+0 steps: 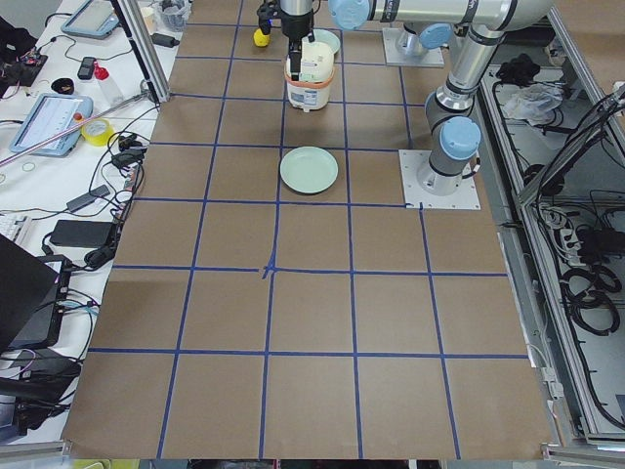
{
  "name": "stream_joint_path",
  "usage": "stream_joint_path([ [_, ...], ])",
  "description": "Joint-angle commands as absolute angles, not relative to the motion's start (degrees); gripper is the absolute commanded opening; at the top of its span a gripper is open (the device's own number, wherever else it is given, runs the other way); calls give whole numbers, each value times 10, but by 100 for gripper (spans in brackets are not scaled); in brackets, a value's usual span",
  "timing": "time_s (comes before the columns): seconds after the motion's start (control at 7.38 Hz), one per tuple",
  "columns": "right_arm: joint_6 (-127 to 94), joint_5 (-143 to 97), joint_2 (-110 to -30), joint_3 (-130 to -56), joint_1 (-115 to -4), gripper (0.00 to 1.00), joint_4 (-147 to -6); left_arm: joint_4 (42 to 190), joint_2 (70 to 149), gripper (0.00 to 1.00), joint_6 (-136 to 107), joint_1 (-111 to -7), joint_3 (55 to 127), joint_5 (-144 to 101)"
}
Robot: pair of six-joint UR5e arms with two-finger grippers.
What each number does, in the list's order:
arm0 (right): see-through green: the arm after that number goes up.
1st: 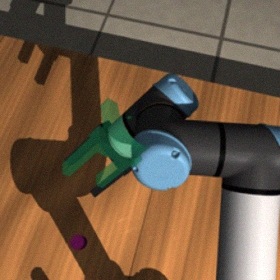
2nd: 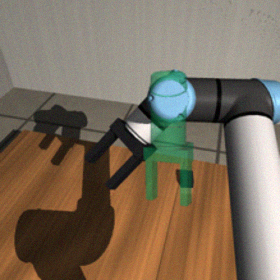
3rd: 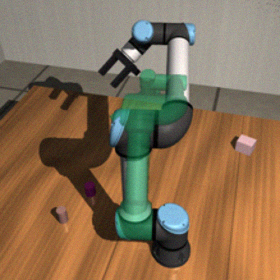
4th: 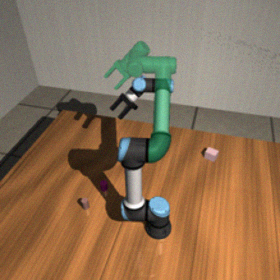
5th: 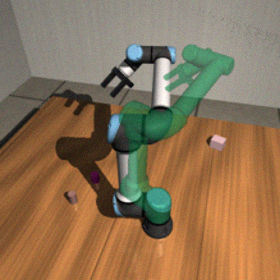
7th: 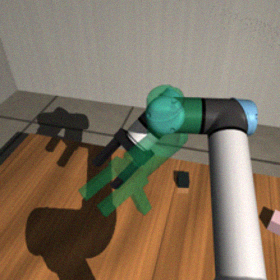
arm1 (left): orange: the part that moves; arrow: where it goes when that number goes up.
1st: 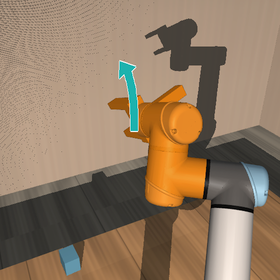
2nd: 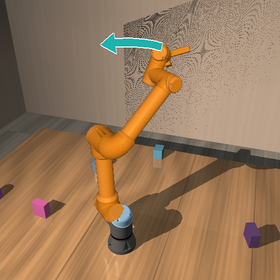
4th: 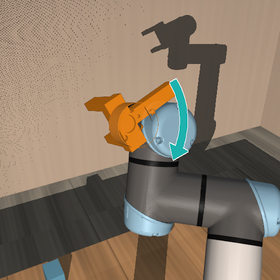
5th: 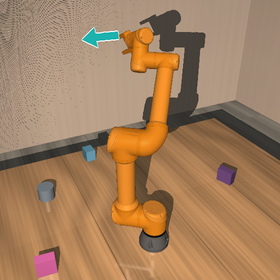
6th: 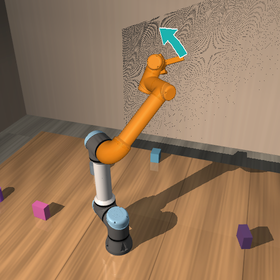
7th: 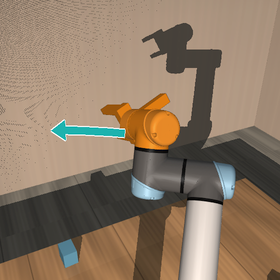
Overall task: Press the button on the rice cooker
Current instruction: 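Lower the right gripper and press the green button on the cooker lid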
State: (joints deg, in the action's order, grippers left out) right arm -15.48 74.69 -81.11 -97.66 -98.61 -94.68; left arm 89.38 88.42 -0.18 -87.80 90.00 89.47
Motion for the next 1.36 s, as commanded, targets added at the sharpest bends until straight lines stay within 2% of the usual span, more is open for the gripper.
stream_joint_path([
  [0.0, -155, 732, -808, -977, -986, 0, -947, 894, 884, 100, -2, -878, 900, 895],
  [0.81, -156, 733, -808, -991, -986, 0, -949, 894, 884, 100, -2, -878, 900, 895],
  [1.22, -198, 734, -816, -956, -985, 0, -945, 894, 884, 100, -3, -878, 900, 895],
])
